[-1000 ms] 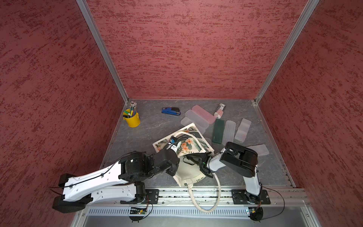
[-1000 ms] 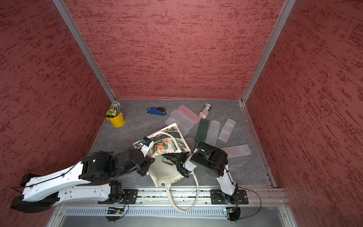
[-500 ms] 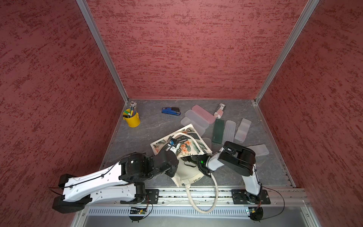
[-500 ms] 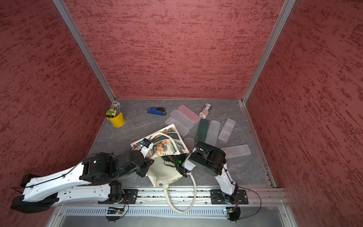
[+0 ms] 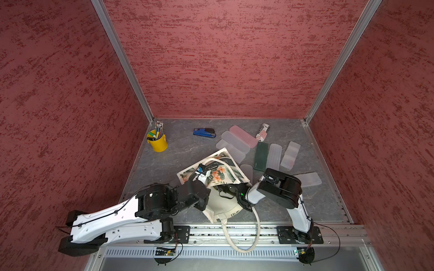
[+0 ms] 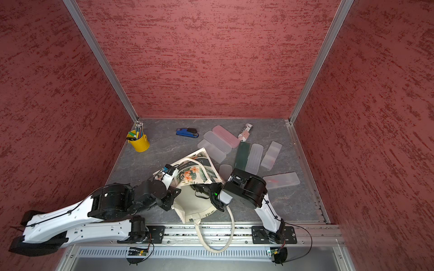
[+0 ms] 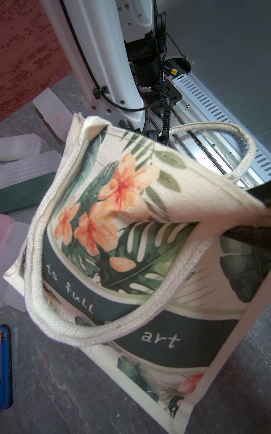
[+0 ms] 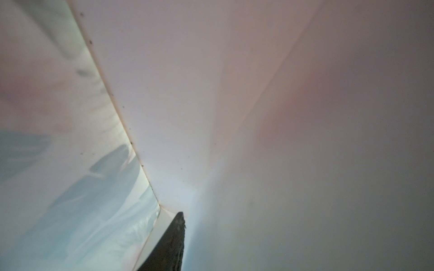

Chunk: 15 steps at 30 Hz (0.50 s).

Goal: Take out the pencil case from the canvas bag
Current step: Pick up the pencil case from the canvas bag.

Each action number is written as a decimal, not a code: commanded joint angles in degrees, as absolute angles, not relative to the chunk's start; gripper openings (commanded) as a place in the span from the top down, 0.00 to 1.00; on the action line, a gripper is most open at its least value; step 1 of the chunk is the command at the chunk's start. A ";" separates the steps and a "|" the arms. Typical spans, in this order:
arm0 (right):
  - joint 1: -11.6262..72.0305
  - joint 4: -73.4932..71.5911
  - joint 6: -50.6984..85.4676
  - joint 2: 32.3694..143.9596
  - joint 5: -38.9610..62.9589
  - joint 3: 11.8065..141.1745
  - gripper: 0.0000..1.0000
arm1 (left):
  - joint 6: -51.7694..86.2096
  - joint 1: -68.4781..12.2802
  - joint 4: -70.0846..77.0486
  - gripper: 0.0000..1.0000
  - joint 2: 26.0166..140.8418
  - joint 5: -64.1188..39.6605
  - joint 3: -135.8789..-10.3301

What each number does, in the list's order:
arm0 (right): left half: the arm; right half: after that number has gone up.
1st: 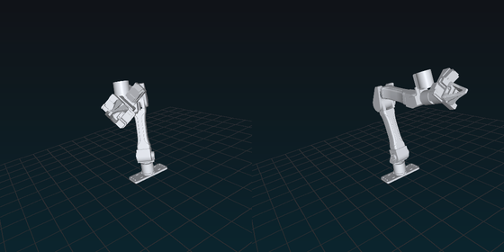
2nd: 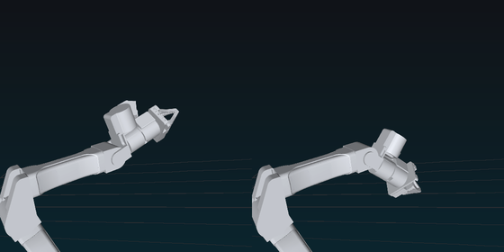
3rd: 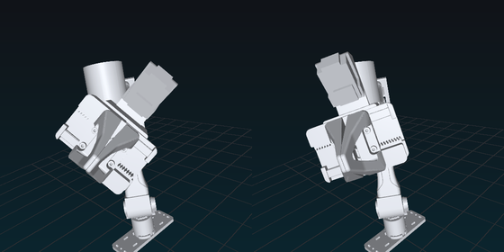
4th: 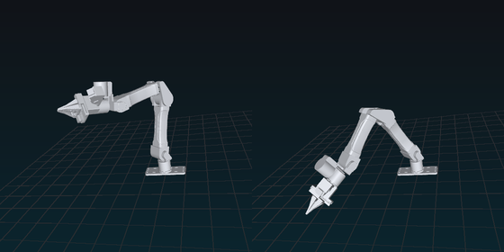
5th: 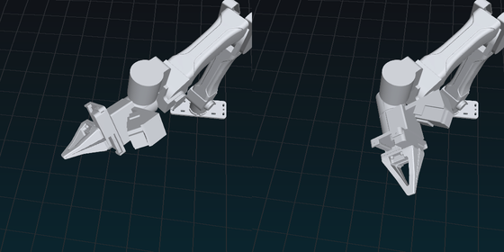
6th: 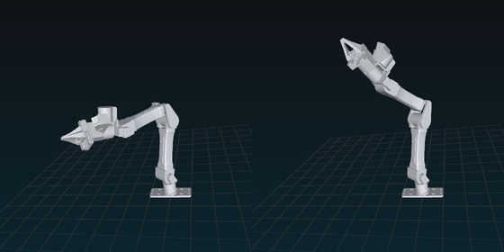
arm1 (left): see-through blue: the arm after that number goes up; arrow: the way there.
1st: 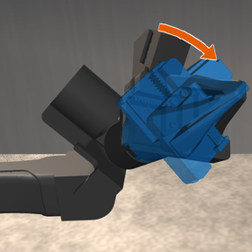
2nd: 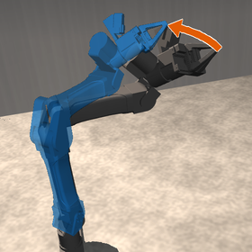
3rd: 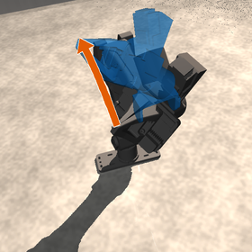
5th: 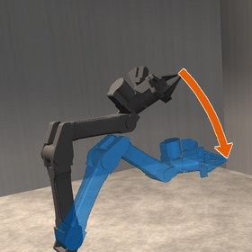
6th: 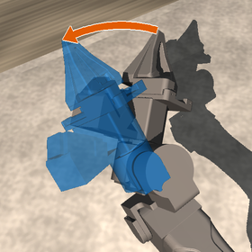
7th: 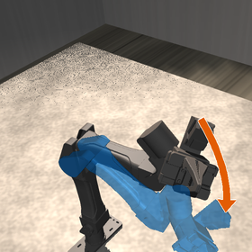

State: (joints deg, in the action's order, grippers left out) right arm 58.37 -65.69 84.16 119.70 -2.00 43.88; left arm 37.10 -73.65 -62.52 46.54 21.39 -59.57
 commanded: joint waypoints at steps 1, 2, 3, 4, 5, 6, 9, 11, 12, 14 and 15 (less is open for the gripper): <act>57.74 -61.42 80.17 114.67 1.71 44.36 0.76 | 38.91 -73.83 -60.72 1.00 42.96 25.84 -58.66; 57.74 -60.98 79.31 113.76 2.37 44.02 0.76 | 39.43 -73.83 -60.34 1.00 42.18 26.33 -58.27; 57.74 -60.23 78.30 112.61 3.26 43.73 0.77 | 39.80 -73.75 -59.58 1.00 41.33 26.84 -57.87; 57.74 -59.20 77.53 111.45 4.09 43.45 0.78 | 40.11 -73.77 -58.84 1.00 40.44 27.34 -57.46; 57.80 -58.55 76.88 110.50 4.76 43.15 0.79 | 40.26 -73.75 -58.28 1.00 39.82 27.86 -57.31; 57.96 -57.99 75.93 109.39 5.56 42.83 0.79 | 40.42 -73.79 -57.86 1.00 39.27 28.38 -57.21; 58.35 -53.66 72.52 105.56 7.65 42.63 0.80 | 40.51 -73.81 -58.22 1.00 38.76 30.90 -57.60; 58.83 -49.41 69.43 102.50 8.15 43.33 0.80 | 40.86 -73.71 -59.50 1.00 39.14 32.67 -58.24; 59.12 -46.89 67.61 100.66 8.09 43.92 0.80 | 41.00 -73.57 -60.44 1.00 39.44 33.59 -58.72; 59.71 -41.74 63.97 97.66 7.76 45.09 0.80 | 41.43 -73.40 -61.88 1.00 40.28 35.15 -59.68; 60.00 -39.40 62.44 96.11 7.65 45.62 0.80 | 41.46 -73.14 -62.26 1.00 40.66 35.92 -60.20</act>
State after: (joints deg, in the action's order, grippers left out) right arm 59.40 -45.28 69.21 100.25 6.52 43.44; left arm 40.29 -73.63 -60.07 40.45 29.91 -58.04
